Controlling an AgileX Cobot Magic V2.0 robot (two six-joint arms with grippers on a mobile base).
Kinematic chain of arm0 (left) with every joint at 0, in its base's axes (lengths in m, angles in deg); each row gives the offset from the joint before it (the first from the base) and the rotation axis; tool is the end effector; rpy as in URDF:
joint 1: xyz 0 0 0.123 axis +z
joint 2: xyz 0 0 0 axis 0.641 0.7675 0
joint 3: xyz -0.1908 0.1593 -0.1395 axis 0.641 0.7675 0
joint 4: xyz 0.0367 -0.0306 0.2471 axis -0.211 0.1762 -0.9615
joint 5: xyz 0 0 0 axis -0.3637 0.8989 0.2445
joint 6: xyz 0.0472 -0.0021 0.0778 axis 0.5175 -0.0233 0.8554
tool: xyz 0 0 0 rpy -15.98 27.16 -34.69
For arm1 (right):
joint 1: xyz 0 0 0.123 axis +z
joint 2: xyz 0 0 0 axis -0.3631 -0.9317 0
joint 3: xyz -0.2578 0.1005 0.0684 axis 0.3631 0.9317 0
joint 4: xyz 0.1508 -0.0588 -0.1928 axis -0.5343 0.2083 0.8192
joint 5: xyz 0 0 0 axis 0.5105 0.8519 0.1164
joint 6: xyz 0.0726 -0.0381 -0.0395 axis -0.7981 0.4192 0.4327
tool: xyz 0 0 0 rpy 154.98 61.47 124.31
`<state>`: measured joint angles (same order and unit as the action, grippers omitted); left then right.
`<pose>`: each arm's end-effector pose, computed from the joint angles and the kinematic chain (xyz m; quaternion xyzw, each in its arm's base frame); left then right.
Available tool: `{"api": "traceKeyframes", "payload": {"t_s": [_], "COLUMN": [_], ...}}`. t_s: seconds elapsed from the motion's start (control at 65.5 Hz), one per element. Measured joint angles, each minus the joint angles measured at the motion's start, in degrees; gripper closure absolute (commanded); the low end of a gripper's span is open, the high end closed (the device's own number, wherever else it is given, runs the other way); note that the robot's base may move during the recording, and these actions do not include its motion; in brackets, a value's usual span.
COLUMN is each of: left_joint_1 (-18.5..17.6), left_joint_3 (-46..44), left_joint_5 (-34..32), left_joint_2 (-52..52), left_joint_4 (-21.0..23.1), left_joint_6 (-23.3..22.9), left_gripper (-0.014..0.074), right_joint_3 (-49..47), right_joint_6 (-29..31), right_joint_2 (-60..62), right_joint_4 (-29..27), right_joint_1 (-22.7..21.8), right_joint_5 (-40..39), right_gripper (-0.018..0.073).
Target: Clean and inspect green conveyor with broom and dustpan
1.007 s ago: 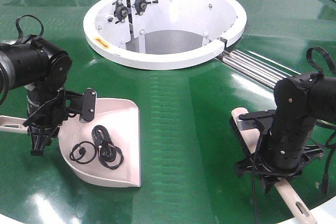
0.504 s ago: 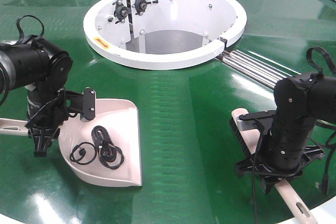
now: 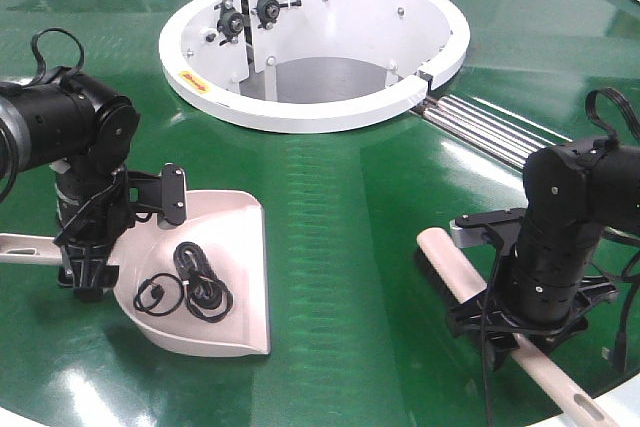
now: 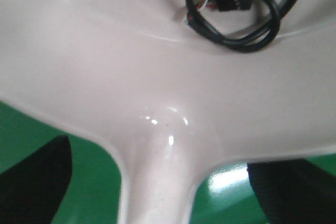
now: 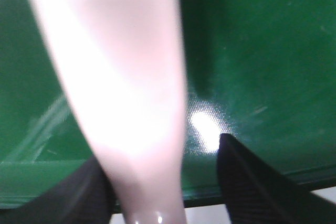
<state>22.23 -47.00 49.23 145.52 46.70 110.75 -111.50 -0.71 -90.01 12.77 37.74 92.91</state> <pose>0.3479 -0.0857 0.2071 -0.6245 -0.7692 -0.1113 0.0767 0.2680 0.0776 0.1892 0.0934 -0.9939 0.0193 0.0556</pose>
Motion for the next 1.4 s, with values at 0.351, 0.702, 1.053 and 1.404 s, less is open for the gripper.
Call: {"api": "traceKeyframes", "payload": {"t_s": [0.351,0.702,1.053,1.404], "left_joint_1": [0.00,0.00,0.00,0.00], "left_joint_3": [0.00,0.00,0.00,3.04], "left_joint_5": [0.46,0.56,1.31,0.70], "left_joint_2": [-5.58,-19.12,-31.43,-48.79], "left_joint_4": [6.46,16.12,28.57,31.70], "left_joint_6": [0.00,-0.18,-4.81,-18.59], "left_gripper": [0.0048,0.0115,0.0178,0.0238], "right_joint_3": [0.00,0.07,0.20,5.52], "right_joint_6": [0.00,2.07,2.40,4.36], "right_joint_2": [6.64,22.08,40.51,61.49], "right_joint_4": [0.76,1.07,2.37,5.12], "right_joint_1": [0.00,0.00,0.00,0.00], "right_joint_5": [-1.68,-8.44,-17.39,-22.82], "right_gripper": [0.0101,0.0102,0.0104,0.0103]}}
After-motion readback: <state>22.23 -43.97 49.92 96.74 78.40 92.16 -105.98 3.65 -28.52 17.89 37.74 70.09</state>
